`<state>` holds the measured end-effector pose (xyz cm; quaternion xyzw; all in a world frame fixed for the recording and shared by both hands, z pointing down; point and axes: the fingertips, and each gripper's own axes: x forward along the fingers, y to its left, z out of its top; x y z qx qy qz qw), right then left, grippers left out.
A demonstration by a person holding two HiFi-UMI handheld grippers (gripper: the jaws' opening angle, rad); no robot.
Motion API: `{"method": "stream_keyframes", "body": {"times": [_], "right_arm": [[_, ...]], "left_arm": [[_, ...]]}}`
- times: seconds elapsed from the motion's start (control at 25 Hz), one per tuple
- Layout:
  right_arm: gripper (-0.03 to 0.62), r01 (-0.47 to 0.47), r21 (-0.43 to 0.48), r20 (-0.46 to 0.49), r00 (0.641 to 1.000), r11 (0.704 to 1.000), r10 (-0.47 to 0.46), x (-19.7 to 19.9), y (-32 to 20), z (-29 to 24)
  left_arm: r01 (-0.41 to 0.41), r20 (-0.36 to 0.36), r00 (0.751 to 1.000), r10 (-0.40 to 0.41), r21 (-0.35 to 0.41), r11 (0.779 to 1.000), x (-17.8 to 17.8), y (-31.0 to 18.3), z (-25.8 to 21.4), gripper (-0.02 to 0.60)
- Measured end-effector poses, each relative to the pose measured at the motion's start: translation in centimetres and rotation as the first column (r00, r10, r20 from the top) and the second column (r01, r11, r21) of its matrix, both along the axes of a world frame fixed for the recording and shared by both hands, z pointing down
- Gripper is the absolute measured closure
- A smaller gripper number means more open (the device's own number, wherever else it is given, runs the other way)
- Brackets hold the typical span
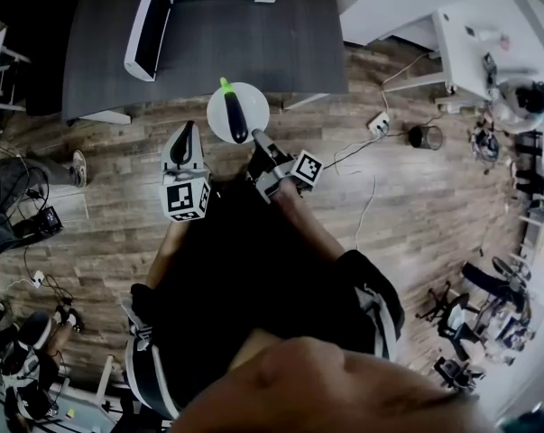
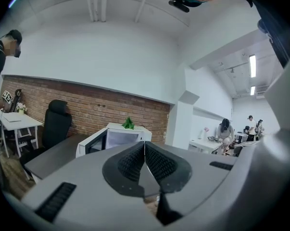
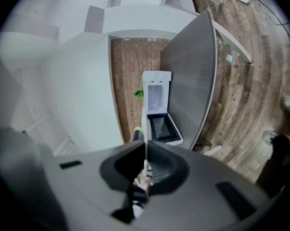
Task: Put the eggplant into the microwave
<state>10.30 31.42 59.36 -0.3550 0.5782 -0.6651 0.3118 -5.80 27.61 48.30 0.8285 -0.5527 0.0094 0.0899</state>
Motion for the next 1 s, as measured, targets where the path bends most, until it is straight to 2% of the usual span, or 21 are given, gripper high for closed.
{"method": "stream_keyframes", "body": {"times": [0.32, 0.64, 1.0], "right_arm": [[0.556, -0.043, -0.005, 0.010, 0.999, 0.999, 0.043, -5.6, -2.0, 0.7], [0.556, -0.082, 0.009, 0.028, 0.996, 0.997, 0.082, -6.5, -1.8, -0.3], [0.556, -0.092, -0.001, 0.020, 0.996, 0.996, 0.092, -7.2, -2.9, -0.2]], "left_arm": [[-0.044, -0.022, 0.999, 0.044, -0.015, 0.999, -5.4, -2.3, 1.4, 0.540], [-0.106, -0.032, 0.994, 0.105, -0.024, 0.994, -5.3, -1.7, 1.3, 0.540], [-0.112, -0.045, 0.993, 0.111, -0.021, 0.993, -5.9, -3.0, 1.1, 0.540]]}}
